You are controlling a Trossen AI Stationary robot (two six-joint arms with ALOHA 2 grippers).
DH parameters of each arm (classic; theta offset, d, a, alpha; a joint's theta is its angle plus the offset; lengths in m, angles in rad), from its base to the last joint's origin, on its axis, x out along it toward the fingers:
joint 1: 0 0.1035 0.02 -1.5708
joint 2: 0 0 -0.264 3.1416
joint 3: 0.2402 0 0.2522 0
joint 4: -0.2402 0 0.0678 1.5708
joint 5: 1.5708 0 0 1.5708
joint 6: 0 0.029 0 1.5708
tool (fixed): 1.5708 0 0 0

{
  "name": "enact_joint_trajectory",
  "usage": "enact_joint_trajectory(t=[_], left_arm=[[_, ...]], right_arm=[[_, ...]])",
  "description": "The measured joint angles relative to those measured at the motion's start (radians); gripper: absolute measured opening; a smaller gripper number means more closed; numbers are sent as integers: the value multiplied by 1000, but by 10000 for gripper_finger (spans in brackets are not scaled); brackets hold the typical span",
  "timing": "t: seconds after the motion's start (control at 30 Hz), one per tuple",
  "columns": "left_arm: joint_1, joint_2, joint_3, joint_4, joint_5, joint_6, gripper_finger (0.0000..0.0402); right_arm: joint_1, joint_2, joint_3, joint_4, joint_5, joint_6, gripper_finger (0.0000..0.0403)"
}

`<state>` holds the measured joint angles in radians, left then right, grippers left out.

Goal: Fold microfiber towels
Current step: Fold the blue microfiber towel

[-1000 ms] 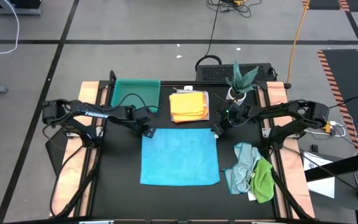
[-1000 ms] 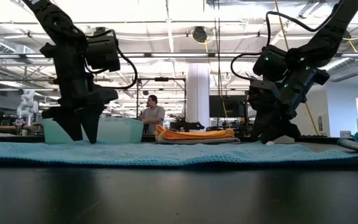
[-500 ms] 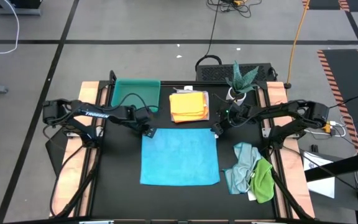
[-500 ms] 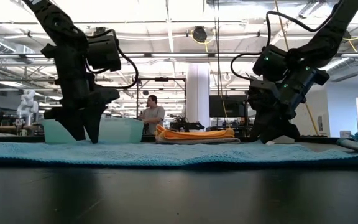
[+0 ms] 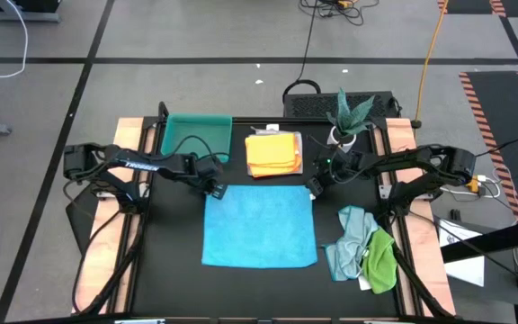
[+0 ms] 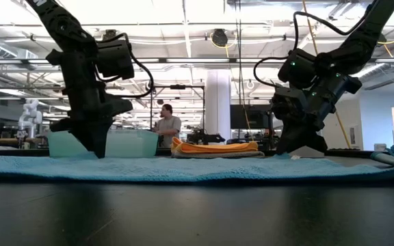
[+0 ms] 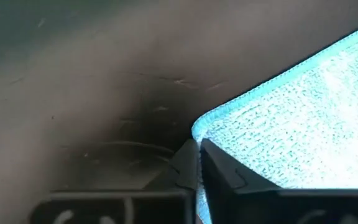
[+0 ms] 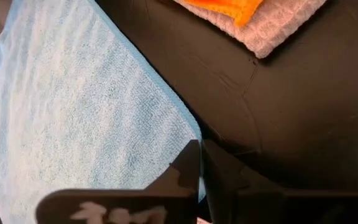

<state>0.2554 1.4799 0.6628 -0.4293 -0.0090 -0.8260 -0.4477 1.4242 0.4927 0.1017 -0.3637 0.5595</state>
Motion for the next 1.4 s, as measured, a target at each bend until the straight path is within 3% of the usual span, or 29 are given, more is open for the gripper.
enact_joint_trajectory(t=[0.37,0.7,1.03,1.4], left_arm=[[-4,2,2,110,11,11,5],[-19,1,93,-138,-19,80,3],[-66,0,157,-179,-41,99,1],[-175,-29,264,-402,-90,88,1]], right_arm=[[7,-2,0,-1,-2,-20,1],[37,-84,0,-41,-3,-19,1],[96,-230,2,-152,21,15,0],[212,-311,2,-191,78,86,0]])
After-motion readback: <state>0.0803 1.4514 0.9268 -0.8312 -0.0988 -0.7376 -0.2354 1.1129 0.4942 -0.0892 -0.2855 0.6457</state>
